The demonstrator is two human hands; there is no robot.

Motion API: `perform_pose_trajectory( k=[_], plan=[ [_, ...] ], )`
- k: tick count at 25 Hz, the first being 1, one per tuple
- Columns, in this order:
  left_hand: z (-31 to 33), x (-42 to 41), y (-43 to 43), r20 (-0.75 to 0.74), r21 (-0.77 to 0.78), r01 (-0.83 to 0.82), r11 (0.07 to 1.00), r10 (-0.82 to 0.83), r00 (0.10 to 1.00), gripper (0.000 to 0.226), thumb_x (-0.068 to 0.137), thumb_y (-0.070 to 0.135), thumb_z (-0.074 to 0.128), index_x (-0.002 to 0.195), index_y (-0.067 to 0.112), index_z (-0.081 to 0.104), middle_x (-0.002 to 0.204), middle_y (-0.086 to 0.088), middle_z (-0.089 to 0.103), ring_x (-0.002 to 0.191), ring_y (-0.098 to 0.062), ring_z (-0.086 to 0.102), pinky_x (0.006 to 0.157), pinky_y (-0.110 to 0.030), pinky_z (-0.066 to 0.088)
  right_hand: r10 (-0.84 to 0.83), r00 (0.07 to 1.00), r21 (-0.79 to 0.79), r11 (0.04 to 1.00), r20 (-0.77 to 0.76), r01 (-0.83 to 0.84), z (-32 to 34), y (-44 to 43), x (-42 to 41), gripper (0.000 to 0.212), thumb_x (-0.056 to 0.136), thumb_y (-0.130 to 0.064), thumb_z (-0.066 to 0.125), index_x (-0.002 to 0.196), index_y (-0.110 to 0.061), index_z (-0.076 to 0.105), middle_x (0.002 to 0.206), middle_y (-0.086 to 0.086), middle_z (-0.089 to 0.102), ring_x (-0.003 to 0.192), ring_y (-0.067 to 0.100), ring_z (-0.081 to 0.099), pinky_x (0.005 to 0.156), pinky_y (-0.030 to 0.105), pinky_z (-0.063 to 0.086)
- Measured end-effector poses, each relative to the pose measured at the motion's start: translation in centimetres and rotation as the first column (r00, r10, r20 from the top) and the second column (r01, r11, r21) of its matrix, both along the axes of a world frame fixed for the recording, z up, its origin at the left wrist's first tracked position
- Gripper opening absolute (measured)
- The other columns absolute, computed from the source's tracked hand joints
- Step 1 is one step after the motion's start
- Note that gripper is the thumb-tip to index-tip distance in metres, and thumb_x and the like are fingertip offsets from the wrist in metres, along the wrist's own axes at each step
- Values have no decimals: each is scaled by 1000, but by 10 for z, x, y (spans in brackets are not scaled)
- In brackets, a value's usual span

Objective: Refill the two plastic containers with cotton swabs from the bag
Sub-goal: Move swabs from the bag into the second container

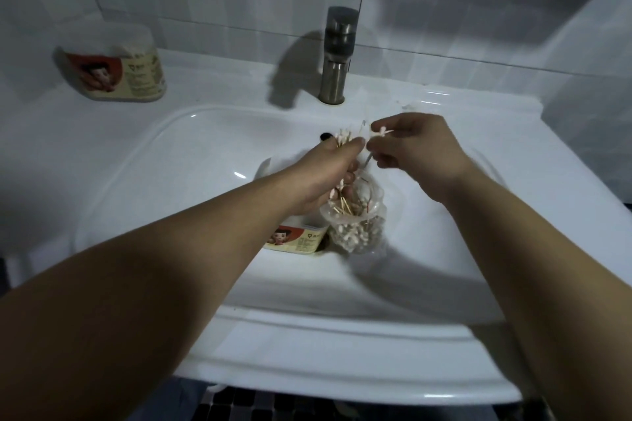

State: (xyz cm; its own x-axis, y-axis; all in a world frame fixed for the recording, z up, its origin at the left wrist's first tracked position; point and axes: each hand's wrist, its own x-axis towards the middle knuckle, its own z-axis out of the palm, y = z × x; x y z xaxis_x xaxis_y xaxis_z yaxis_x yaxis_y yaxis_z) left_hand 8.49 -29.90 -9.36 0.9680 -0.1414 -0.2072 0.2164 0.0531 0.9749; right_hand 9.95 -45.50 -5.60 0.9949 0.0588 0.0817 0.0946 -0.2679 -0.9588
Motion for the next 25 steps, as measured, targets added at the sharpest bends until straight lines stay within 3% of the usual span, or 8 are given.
perform_pose_trajectory(
  k=[2,4,7,12,16,19,22,25],
  plan=[
    [-2,3,1,40,60,-10,998,8,999,40,101,45,55,123,11,55,85,-1,57,65,-10,50,50,-25,41,69,998,-185,980,-9,-70,-2,4,-5,23,82,-1,75,103,-11,73,77,9,76,65,19,68,70,36,60],
    [-4,4,0,91,108,-30,994,20,996,51,97,49,57,126,8,55,84,-1,59,61,-10,52,49,-25,41,103,994,-319,943,20,-92,-2,7,-9,26,81,-7,75,104,-19,74,76,1,78,64,14,71,71,35,60],
    [-3,2,-3,98,43,-71,997,66,993,29,106,36,48,111,8,57,79,-4,55,54,-10,46,45,-24,38,112,992,-419,905,63,-76,1,9,-12,30,81,-17,78,109,-26,74,75,-6,78,60,9,71,62,23,56],
    [4,0,0,-9,-63,-149,987,149,989,23,110,29,39,98,16,55,81,-2,51,61,-11,45,48,-24,40,66,997,-264,963,32,-55,-3,10,-8,14,84,-10,79,97,-15,76,74,1,77,62,11,70,62,25,57],
    [12,-7,2,-73,-119,-87,989,79,994,25,111,29,38,104,13,56,89,-9,67,72,-18,59,54,-27,46,48,997,-216,976,56,-35,-4,6,-5,14,85,-14,78,98,-17,76,75,-1,77,66,7,71,59,24,55],
    [13,-11,1,-82,-138,-22,990,11,997,29,112,29,35,116,10,57,80,-7,73,71,-17,67,59,-29,48,31,997,-249,968,68,-13,-9,7,-4,15,87,-23,77,101,-17,79,77,-4,76,62,3,67,59,19,47],
    [12,-11,0,-71,-150,-9,989,-2,997,26,112,27,36,108,11,56,70,-3,56,59,-13,50,51,-25,41,92,992,-388,920,91,-50,-11,7,-3,19,91,-33,69,89,-16,80,79,14,69,62,10,54,64,34,47],
    [9,-10,-2,-33,-80,35,996,-38,999,26,111,29,38,98,14,54,70,0,46,56,-10,39,48,-24,35,100,991,-280,957,91,-71,-6,11,-7,17,96,-29,62,87,-34,75,84,-7,75,79,9,69,60,31,54]
  ],
)
